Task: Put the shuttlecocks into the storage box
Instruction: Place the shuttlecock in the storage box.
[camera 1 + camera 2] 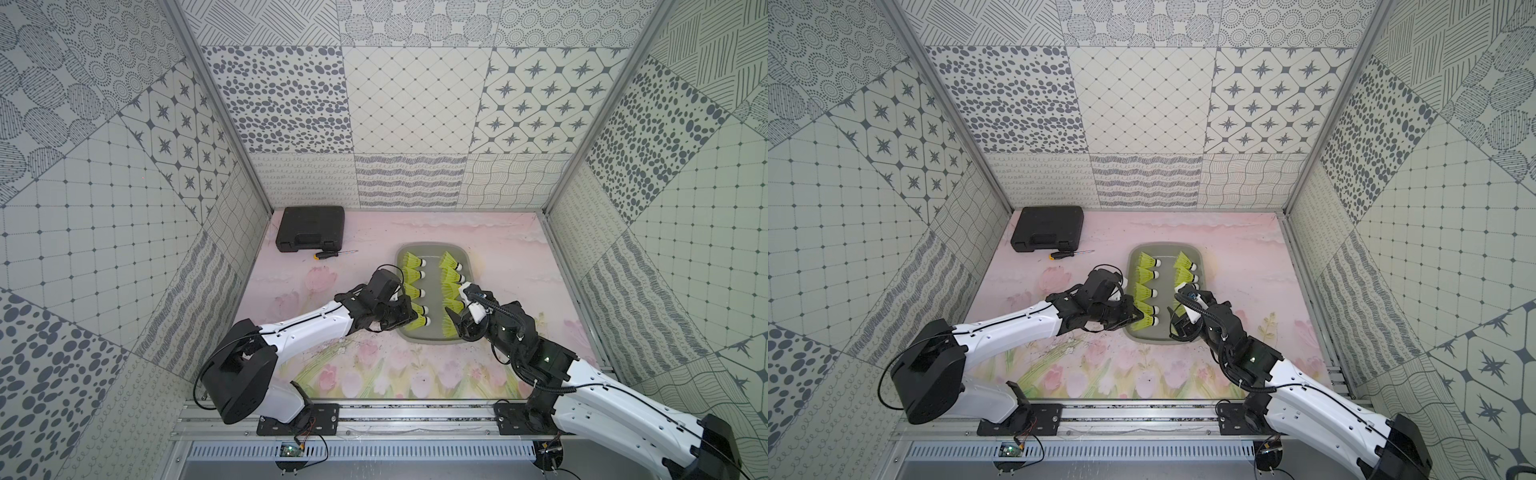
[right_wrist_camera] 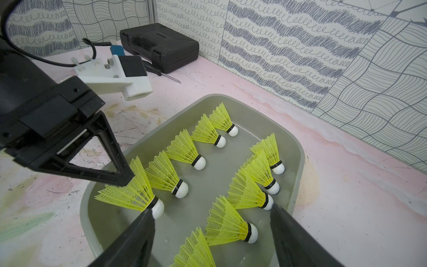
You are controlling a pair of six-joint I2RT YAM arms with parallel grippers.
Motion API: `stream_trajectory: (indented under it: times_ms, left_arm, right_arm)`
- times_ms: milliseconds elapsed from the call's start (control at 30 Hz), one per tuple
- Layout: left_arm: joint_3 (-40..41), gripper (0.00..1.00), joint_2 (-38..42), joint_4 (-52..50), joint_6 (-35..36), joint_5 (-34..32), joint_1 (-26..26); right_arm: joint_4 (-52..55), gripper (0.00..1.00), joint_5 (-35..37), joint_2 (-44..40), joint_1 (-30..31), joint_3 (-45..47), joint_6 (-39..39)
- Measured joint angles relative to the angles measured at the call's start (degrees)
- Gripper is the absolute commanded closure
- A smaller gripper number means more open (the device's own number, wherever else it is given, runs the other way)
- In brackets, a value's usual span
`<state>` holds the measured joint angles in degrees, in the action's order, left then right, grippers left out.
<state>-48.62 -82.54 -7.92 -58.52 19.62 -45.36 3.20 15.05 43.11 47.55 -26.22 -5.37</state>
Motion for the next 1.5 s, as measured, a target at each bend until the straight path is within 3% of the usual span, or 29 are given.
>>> stream_trajectory:
  times_ms: [1133, 1500]
  left_arm:
    - [0.6, 1.00, -4.6, 1.1, -1.3, -2.0, -1.9]
    - [0.6, 0.88, -5.2, 1.1, -1.2, -2.7, -2.0]
  right_arm:
    - [0.1, 0.16, 0.0, 0.0, 0.0, 0.1, 0.0]
    - [0.5, 0.16, 0.0, 0.0, 0.0, 0.1, 0.0]
